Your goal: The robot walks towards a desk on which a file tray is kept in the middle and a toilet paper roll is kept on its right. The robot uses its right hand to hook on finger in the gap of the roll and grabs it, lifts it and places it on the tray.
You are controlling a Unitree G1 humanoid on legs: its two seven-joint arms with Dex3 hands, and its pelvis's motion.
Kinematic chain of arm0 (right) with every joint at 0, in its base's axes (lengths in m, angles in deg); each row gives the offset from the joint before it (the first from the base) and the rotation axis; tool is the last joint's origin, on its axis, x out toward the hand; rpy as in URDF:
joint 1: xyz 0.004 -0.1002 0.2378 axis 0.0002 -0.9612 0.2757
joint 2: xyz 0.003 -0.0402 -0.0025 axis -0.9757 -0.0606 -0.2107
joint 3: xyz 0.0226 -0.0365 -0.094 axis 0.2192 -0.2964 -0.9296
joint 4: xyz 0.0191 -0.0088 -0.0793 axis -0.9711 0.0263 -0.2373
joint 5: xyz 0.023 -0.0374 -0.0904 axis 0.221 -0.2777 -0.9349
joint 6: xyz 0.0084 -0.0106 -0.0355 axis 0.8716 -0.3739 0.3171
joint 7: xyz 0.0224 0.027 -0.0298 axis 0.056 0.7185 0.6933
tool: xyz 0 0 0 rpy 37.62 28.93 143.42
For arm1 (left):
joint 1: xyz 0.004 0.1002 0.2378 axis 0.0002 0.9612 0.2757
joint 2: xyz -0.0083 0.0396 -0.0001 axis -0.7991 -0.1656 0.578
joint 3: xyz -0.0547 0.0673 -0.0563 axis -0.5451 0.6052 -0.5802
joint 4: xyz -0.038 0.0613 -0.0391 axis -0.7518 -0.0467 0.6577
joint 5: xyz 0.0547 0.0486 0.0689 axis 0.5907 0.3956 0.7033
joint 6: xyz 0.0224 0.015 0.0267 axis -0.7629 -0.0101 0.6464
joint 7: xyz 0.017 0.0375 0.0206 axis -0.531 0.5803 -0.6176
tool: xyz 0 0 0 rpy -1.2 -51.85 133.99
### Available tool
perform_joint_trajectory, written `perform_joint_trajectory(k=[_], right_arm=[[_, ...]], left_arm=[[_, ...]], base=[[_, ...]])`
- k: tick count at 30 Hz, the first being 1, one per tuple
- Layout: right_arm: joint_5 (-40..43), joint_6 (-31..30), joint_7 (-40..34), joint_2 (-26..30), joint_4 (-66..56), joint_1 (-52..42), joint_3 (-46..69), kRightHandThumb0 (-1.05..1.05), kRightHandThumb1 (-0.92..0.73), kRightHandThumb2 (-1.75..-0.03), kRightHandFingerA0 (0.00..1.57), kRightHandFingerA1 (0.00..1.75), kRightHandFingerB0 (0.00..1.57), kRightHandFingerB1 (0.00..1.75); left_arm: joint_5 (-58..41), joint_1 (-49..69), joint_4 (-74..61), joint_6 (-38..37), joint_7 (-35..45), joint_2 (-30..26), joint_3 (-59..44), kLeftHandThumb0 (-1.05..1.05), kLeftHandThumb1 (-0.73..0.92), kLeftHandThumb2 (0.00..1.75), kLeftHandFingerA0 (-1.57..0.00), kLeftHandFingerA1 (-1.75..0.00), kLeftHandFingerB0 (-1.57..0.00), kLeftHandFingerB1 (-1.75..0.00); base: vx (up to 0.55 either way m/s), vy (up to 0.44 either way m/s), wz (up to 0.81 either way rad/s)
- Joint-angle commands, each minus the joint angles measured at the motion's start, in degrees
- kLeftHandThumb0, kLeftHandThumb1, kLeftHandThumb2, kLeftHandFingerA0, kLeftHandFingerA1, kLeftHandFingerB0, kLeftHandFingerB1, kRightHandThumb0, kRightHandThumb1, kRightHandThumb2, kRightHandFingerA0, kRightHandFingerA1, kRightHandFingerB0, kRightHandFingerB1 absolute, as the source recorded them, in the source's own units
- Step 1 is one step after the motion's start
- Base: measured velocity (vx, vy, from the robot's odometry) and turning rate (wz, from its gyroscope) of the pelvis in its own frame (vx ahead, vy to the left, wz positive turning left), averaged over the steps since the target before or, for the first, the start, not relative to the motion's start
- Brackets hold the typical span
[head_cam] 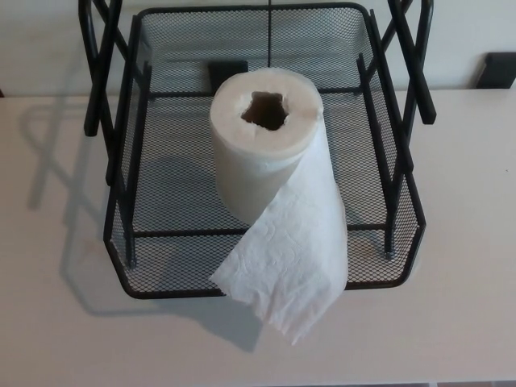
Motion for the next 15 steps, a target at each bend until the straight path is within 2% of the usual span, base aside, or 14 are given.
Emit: perform_joint_trajectory(k=[1, 15], right_arm=[[8.72, 16.06, -39.2, -5.45, 9.65, 1.2, 15.07, -0.56, -0.71, -0.61, 0.69, 1.59, 0.27, 0.37], [8.19, 16.84, -40.4, -4.76, 10.82, 2.27, 14.84, -0.56, -0.71, -0.61, 0.69, 1.59, 0.27, 0.37]], left_arm=[[0.67, 0.7, -0.39, -0.97, -0.43, -2.19, -0.62, -0.79, 0.6, 1.27, -0.46, -0.91, -0.34, -0.82], [0.44, 0.62, -0.41, -1.01, -0.5, -1.93, -0.84, -0.79, 0.6, 1.27, -0.46, -0.91, -0.34, -0.82]], base=[[0.0, 0.0, 0.0], [0.0, 0.0, 0.0]])
